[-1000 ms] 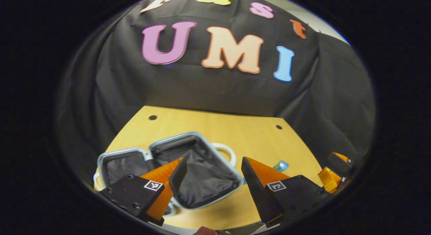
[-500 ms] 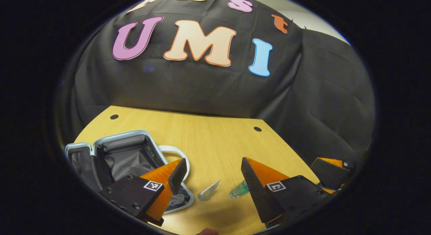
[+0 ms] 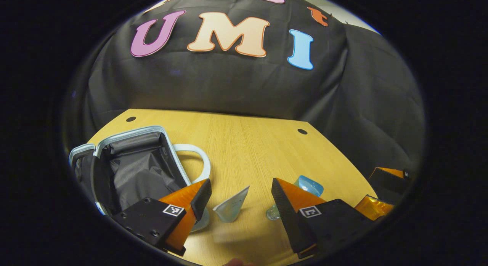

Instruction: First open the suitcase, pack the skin care products into it, and then close the suitcase.

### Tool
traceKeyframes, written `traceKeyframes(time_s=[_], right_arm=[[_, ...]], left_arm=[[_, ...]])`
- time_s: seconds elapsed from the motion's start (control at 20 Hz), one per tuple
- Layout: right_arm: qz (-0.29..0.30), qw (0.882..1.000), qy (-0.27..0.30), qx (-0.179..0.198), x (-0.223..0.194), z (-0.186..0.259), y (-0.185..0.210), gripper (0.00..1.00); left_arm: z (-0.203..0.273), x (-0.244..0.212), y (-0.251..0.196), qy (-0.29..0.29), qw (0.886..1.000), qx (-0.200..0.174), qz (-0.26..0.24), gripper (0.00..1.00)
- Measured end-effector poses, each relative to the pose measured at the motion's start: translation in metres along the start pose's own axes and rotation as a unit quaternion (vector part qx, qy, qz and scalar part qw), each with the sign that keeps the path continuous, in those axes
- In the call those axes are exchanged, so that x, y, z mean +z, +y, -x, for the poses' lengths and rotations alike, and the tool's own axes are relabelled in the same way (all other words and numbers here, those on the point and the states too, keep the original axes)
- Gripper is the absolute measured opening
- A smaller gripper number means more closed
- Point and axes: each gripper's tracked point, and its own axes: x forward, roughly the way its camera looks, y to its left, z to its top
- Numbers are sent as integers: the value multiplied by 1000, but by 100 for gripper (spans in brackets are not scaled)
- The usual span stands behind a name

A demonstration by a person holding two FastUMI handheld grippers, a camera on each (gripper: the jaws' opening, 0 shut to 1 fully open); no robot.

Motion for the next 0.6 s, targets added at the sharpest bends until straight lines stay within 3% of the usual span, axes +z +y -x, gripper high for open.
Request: traceKeyframes(time_s=[0.05, 0.1, 0.25, 0.5, 0.6], right_arm=[[-2, 1000, 3, -2, -4, 0, -3, 100], [-5, 1000, 5, -3, -7, 1, -5, 100], [-9, 1000, 8, -7, -13, 3, -11, 99], [-9, 1000, 10, -7, -21, 1, -18, 99], [-10, 1000, 11, -3, -23, -2, -17, 99]], left_arm=[[-1, -3, -3, 4, 1000, 0, 1, 92], [-1, -5, -5, 6, 1000, 2, 2, 84], [-4, -17, -9, 13, 1000, 9, 3, 87], [-9, -39, -3, 28, 999, 33, 5, 79], [-14, -51, 0, 43, 998, 39, 7, 66]])
